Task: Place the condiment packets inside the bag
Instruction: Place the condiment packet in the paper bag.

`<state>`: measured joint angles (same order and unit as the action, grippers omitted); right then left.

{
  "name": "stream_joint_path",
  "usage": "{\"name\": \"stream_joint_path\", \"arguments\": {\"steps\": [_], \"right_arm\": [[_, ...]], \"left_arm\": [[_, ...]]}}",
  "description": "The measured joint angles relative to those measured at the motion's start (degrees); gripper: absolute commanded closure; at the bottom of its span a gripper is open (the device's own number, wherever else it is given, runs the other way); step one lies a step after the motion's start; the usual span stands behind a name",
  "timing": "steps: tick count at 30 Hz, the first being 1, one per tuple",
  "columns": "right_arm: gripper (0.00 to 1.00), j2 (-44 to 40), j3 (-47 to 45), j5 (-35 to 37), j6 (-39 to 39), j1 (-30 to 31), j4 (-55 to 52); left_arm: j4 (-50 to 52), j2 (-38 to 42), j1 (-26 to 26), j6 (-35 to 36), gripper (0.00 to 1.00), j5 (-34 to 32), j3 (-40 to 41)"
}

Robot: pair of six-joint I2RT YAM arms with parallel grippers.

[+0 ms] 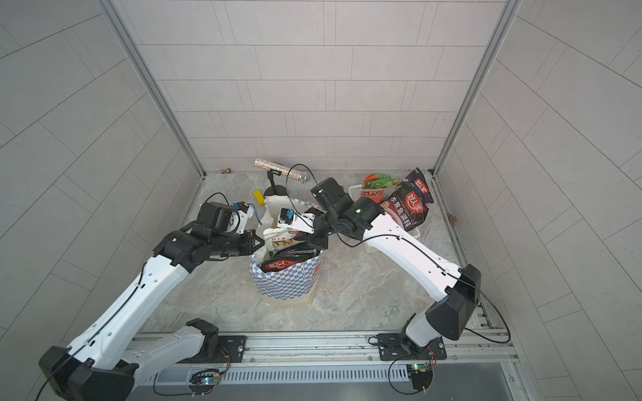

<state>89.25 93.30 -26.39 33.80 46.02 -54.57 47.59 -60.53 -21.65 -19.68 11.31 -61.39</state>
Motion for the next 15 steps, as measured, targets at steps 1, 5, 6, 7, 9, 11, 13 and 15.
{"name": "stream_joint_path", "arguments": {"steps": [1, 5, 6, 7, 9, 11, 13, 15], "right_arm": [[1.00, 1.20, 0.66, 0.28, 0.42, 0.59, -0.74], [1.00, 4.76, 2.47, 0.48, 1.66, 2.32, -2.99], [0.97, 5.33, 2.51, 0.48, 1.86, 2.45, -3.41], [0.91, 5.75, 2.49, 0.48, 1.95, 2.54, -3.85], [0.84, 6.25, 2.19, 0.52, 1.90, 2.64, -4.15], [0.69, 6.21, 1.49, 0.52, 1.33, 2.64, -4.09], [0.53, 5.38, 0.22, 0.57, 0.57, 2.67, -2.80], [0.42, 2.99, -1.97, 0.96, -0.31, 2.67, -0.24]], "left_arm": [[0.00, 0.00, 0.00, 0.00, 1.00, 0.09, 0.00], [0.04, -0.20, 0.00, 0.00, 1.00, 0.22, 0.00], [0.04, -0.24, 0.00, 0.00, 1.00, 0.24, 0.00], [0.04, -0.26, 0.00, 0.00, 1.00, 0.26, 0.00], [0.02, -0.37, 0.00, 0.00, 1.00, 0.31, 0.00], [0.02, -0.57, 0.00, 0.00, 1.00, 0.35, 0.00], [0.02, -0.85, 0.00, 0.02, 1.00, 0.48, 0.00], [0.07, -1.05, 0.00, 0.02, 1.00, 0.48, 0.00]]}}
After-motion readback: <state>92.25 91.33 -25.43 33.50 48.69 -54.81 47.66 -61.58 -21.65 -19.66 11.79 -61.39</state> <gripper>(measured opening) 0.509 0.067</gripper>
